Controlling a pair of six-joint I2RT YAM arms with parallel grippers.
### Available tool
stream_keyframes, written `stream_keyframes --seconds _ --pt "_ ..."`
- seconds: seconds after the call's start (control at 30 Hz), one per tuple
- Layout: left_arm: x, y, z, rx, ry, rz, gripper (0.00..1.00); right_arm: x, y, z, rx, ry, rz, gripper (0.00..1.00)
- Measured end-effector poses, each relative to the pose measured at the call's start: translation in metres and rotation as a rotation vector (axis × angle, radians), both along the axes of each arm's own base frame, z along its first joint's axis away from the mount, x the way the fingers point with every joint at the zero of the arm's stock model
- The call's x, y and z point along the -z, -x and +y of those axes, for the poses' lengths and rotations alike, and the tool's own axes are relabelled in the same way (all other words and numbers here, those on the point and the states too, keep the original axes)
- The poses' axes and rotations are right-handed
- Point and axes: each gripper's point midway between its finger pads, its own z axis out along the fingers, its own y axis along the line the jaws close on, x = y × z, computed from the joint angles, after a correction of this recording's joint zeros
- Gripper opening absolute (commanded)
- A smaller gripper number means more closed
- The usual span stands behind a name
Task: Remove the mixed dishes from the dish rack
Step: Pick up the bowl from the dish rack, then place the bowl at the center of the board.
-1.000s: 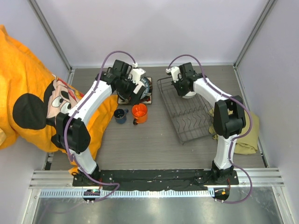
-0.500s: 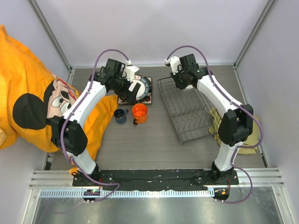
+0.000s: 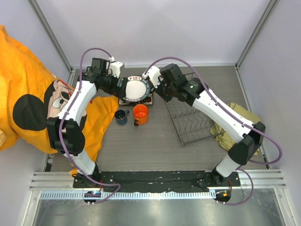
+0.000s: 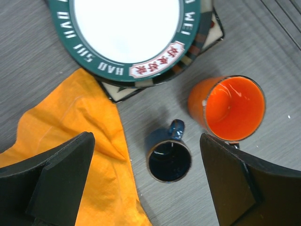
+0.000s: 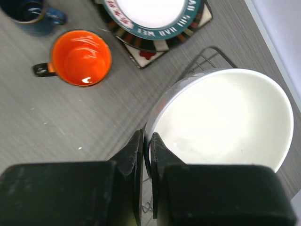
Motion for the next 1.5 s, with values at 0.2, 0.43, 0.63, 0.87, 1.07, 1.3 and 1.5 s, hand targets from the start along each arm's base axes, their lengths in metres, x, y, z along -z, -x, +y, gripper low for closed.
stream_keyframes --seconds 0.2,0.43,0.63,0.87,1.07,1.3,1.5 --pt "-0.004 -0.013 0.024 -0.082 0.018 -0.021 1.00 -0.003 0.039 0.024 -0.106 0.007 -0.005 0.01" --pt "-0.006 -0.021 0.042 -0.145 0.035 -0.030 1.00 0.037 0.095 0.057 -0.306 0.120 0.038 0.01" --pt "-0.007 -0.025 0.043 -0.151 0.040 -0.047 1.00 0.070 0.147 0.077 -0.481 0.198 0.079 0.01" --pt "-0.002 -0.025 0.043 -0.149 0.036 -0.043 1.00 0.109 0.160 0.081 -0.547 0.242 0.131 0.01" --pt "-0.001 -0.027 0.043 -0.148 0.037 -0.047 1.00 0.148 0.172 0.093 -0.609 0.286 0.196 0.01" --pt "0.005 -0.026 0.042 -0.142 0.041 -0.037 1.00 0.169 0.177 0.108 -0.650 0.285 0.222 0.01" --pt "0.010 -0.024 0.042 -0.142 0.042 -0.026 1.00 0.180 0.179 0.118 -0.666 0.274 0.232 0.01"
